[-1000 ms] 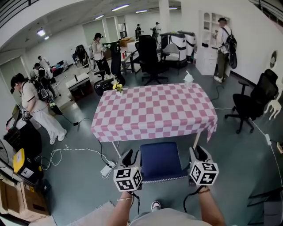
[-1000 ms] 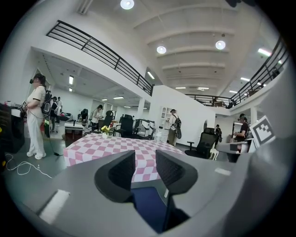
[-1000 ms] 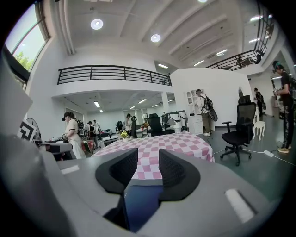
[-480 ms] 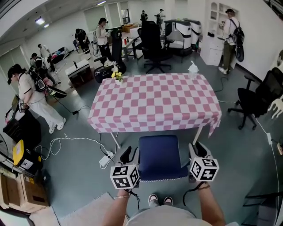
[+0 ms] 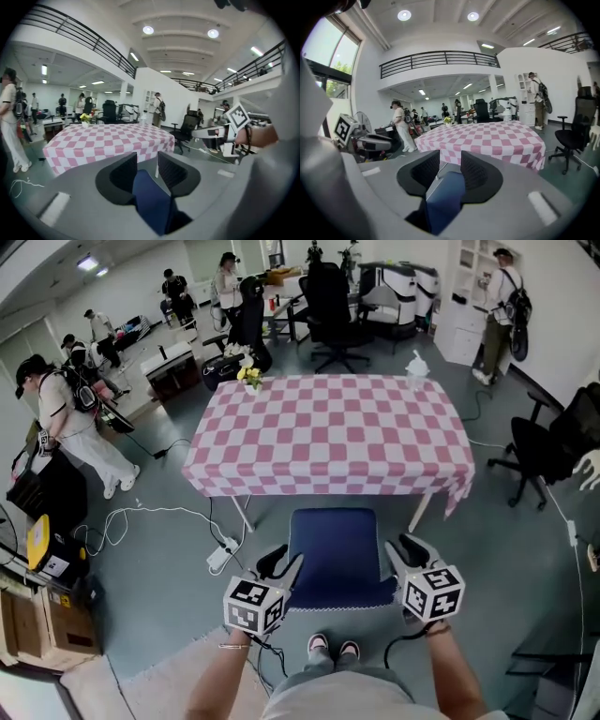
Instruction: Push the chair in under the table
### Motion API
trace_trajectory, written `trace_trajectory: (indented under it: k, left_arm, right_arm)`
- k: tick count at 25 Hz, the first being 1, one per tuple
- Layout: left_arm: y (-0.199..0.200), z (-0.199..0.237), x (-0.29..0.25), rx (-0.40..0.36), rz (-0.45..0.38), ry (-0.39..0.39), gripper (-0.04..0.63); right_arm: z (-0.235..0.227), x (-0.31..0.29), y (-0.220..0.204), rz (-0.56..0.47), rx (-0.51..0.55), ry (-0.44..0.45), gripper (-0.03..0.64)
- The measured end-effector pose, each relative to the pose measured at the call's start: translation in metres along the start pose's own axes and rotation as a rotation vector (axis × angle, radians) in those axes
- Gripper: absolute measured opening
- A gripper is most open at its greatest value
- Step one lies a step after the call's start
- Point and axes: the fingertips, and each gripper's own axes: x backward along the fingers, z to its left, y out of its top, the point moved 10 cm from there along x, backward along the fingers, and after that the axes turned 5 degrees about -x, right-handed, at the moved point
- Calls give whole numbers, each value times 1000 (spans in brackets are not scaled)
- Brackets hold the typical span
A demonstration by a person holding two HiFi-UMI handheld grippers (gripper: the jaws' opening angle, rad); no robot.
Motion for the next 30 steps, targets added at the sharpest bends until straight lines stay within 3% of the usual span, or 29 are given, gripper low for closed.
trace_trajectory:
  k: [3, 9, 13, 18, 24, 30]
  left_arm:
    - [-5, -7, 1, -74, 75, -143, 141]
    - [-26, -26, 1, -268, 256, -279, 144]
    - [-48, -43, -1, -367, 413, -397, 146]
    - [-79, -50, 0, -465, 545, -463, 147]
    - [-103, -48, -2, -616, 655, -438, 158]
    - [-132, -45, -19, -689, 723, -418, 161]
  right_arm:
    - [3, 0, -11, 87, 66, 124, 124]
    - [21, -3, -39, 298, 289, 371, 124]
    - [28, -1, -63, 479, 422, 469, 124]
    - [27, 3, -90, 645, 547, 505, 124]
    - [21, 2, -109, 742, 710, 461, 124]
    - [20, -16, -131, 848, 830, 431, 124]
